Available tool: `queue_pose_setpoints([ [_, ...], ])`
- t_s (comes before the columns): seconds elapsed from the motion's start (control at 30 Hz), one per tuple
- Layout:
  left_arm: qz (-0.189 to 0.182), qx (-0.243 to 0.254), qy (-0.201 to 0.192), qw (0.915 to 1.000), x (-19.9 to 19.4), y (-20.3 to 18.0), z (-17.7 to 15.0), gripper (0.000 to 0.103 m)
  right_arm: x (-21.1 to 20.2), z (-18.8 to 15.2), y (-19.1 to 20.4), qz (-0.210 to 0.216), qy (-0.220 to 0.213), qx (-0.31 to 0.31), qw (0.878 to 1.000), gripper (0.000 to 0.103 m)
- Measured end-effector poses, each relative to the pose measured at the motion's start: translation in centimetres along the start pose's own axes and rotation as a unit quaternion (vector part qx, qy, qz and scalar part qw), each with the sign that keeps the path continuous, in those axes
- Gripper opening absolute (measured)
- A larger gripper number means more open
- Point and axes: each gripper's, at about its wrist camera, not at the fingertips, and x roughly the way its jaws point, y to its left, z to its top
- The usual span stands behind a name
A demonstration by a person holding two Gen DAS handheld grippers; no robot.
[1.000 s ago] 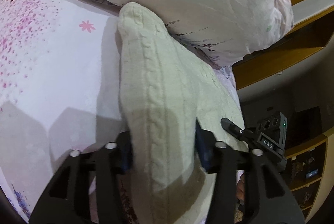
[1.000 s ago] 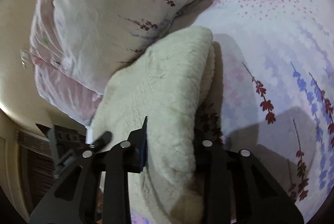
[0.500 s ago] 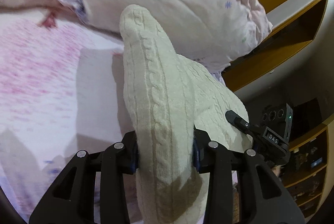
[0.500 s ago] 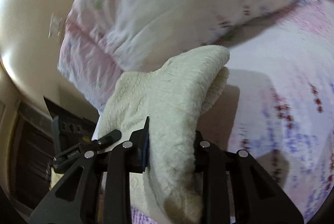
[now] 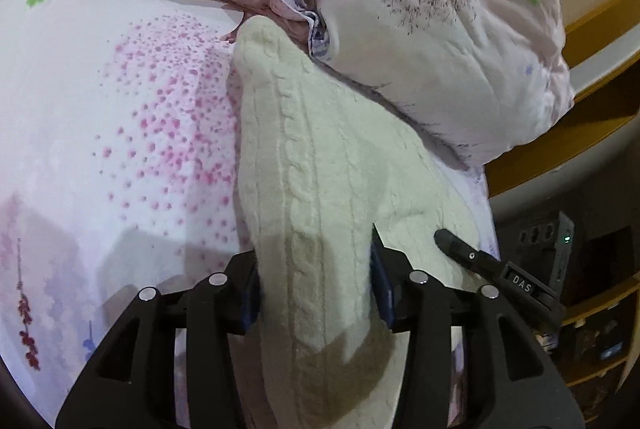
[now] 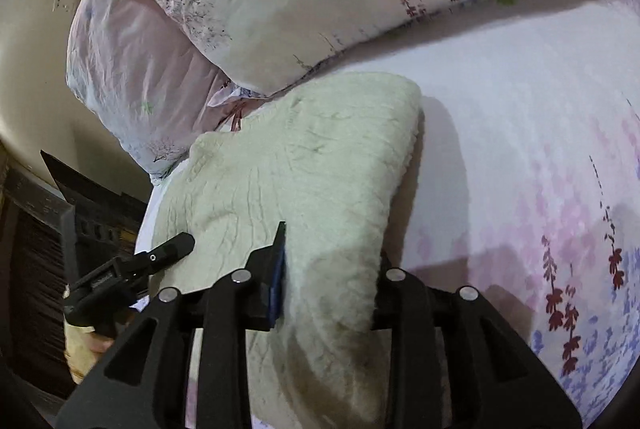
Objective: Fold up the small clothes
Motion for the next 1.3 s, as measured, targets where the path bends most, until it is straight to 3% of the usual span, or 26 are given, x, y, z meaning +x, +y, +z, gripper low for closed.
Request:
queue_pose_setpoints([
  [0.07, 0.003, 0.004, 0.001, 1.0, -0.3, 0.2, 0.1, 0.051, -0.4, 0.4, -0.3, 0.005, 0.007, 0.008, 1.0, 0.041],
  [0.23, 0.025, 0.022, -0.008, 0.9994, -1.7, 0.4, -0.2, 0.06, -1.6, 2.2, -1.9, 0.014, -0.027, 0.045, 0.999, 0.046],
  [0.33, 0.036, 0.028, -0.013, 0.9989, -2.5, 0.6, -0.5, 0.061, -1.1, 3.2, -3.0, 0.01, -0.032, 0.062, 0.998, 0.046],
  [0.4, 0.042, 0.03, -0.017, 0.9985, -2.7, 0.6, -0.4, 0.061, -0.7, 3.6, -2.9, 0.002, -0.04, 0.054, 0.998, 0.032],
  [0.43, 0.046, 0.031, -0.018, 0.9983, -2.5, 0.3, -0.2, 0.061, -0.5, 3.8, -2.6, -0.004, -0.046, 0.044, 0.998, 0.013],
  [0.47, 0.051, 0.032, -0.02, 0.998, -2.4, 0.4, -0.1, 0.061, -0.4, 3.9, -2.3, -0.019, -0.057, 0.027, 0.998, 0.008],
  [0.57, 0.066, 0.038, -0.021, 0.9969, -1.8, 0.1, 0.0, 0.062, 0.0, 3.8, -1.9, -0.081, -0.067, 0.009, 0.994, 0.007],
  [0.63, 0.076, 0.043, -0.02, 0.996, -1.3, -0.1, 0.0, 0.063, 0.2, 3.8, -2.4, -0.097, -0.061, 0.012, 0.993, 0.007],
  [0.7, 0.078, 0.039, -0.02, 0.996, -1.4, -0.2, -0.1, 0.063, 0.1, 3.7, -1.8, -0.097, -0.055, 0.003, 0.994, 0.009],
  [0.83, 0.056, 0.029, -0.015, 0.9979, -3.3, -0.1, -1.3, 0.063, -1.9, 2.7, -1.7, -0.038, -0.032, 0.008, 0.999, 0.036],
  [1.0, 0.05, 0.025, -0.02, 0.9982, -4.8, 0.0, -3.6, 0.064, -3.8, 0.2, -2.1, -0.017, -0.02, -0.006, 1.0, 0.039],
  [1.03, 0.049, 0.023, -0.024, 0.9982, -5.1, 0.0, -4.1, 0.064, -3.7, -0.1, -2.1, -0.015, -0.016, -0.005, 1.0, 0.036],
  [1.13, 0.047, 0.026, -0.028, 0.9982, -5.3, -0.4, -4.9, 0.061, -3.2, -0.7, -1.9, -0.003, -0.014, -0.011, 1.0, 0.012],
  [1.2, 0.049, 0.038, -0.029, 0.9976, -4.9, -0.8, -5.4, 0.047, -3.4, -0.9, -1.3, -0.033, -0.035, -0.028, 0.998, 0.008],
  [1.3, 0.061, 0.047, -0.033, 0.9965, -4.5, -1.2, -5.2, 0.044, -3.1, -0.6, -1.7, -0.059, -0.046, -0.015, 0.997, 0.008],
])
